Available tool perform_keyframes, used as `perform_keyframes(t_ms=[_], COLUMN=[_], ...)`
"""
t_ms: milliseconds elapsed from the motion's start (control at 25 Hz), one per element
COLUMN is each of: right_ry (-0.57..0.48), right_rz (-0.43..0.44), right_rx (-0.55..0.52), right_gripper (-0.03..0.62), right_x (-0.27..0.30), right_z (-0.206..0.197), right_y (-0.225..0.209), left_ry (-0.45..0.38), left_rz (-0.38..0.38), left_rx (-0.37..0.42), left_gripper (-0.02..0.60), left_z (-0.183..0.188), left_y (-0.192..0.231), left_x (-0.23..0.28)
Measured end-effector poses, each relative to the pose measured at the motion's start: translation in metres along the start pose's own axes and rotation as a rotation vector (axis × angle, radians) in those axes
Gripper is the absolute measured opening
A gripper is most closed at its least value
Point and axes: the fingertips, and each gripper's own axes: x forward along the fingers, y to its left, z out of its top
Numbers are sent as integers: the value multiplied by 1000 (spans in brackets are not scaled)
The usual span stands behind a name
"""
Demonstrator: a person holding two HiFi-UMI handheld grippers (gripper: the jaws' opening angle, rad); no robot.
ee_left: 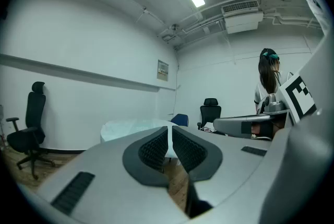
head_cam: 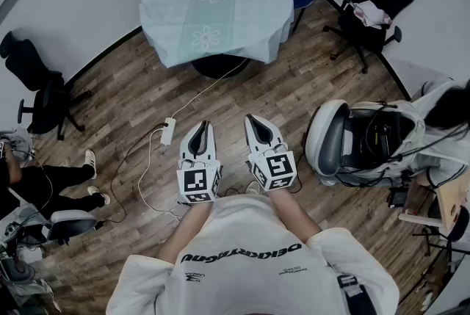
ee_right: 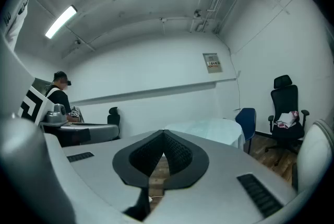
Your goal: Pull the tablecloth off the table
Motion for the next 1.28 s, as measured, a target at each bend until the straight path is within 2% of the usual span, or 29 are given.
perform_keyframes(t_ms=[440, 640, 920, 1120, 1280], right_ry=[-37, -48, -20, -3, -12], right_rz=[24, 36, 66, 74, 69], right_rx=[-3, -14, 6, 32, 39], right_gripper=[26, 26, 26, 26, 26], right_x=[-23, -40, -40, -30, -15], right_z=[-8, -10, -16, -12, -10], right_y=[-19, -43, -59, -91, -103], left_ry=[-14, -25, 28, 51, 59], left_rz=[25, 21, 44, 11, 24], left_rx=[-10, 15, -18, -15, -30], left_gripper=[18, 15, 15, 15, 15], left_z=[-9, -12, -22, -22, -27], left_y=[-26, -61, -68, -86, -78], left_x=[-1, 3, 21, 50, 67])
